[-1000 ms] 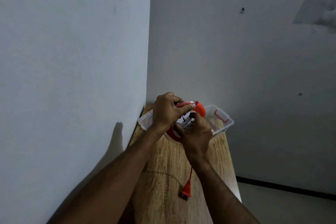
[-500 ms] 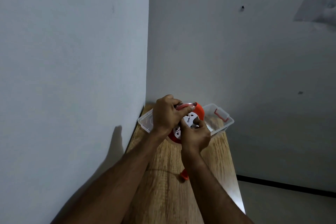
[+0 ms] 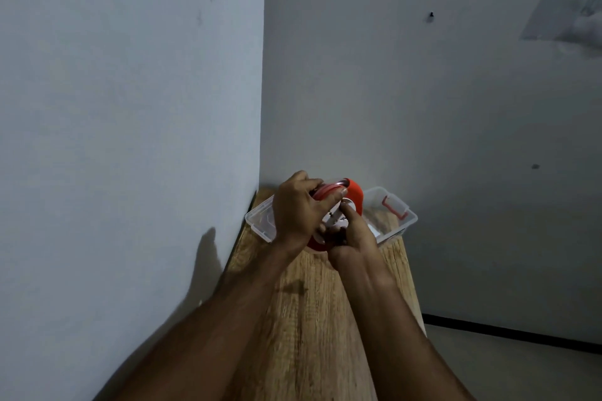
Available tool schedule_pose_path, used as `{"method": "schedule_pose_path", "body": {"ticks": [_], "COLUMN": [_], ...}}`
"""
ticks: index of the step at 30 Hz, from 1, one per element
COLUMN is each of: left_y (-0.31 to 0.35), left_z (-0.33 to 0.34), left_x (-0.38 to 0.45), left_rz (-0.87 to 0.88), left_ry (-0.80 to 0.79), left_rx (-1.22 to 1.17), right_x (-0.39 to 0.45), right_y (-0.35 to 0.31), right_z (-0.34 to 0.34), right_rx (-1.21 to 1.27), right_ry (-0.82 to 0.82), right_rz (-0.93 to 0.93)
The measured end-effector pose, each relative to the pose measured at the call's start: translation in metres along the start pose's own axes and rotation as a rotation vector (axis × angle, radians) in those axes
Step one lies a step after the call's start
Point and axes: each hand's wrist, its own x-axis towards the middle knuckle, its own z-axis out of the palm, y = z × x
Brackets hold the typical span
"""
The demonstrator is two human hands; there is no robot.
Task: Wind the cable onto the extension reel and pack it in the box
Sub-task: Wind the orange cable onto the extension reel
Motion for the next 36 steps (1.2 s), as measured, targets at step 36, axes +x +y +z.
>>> {"method": "schedule_pose_path", "body": {"ticks": [36], "left_y": [-0.005], "left_z": [-0.003], "left_x": [0.013], "left_rz": [0.033], "left_ry": [-0.150], "left_rx": [-0.020], "right_x": [0.025], "right_y": [0.036], "right_z": [-0.016], "right_rx": [-0.589], "right_ry": [0.321], "right_rz": [-0.687]}}
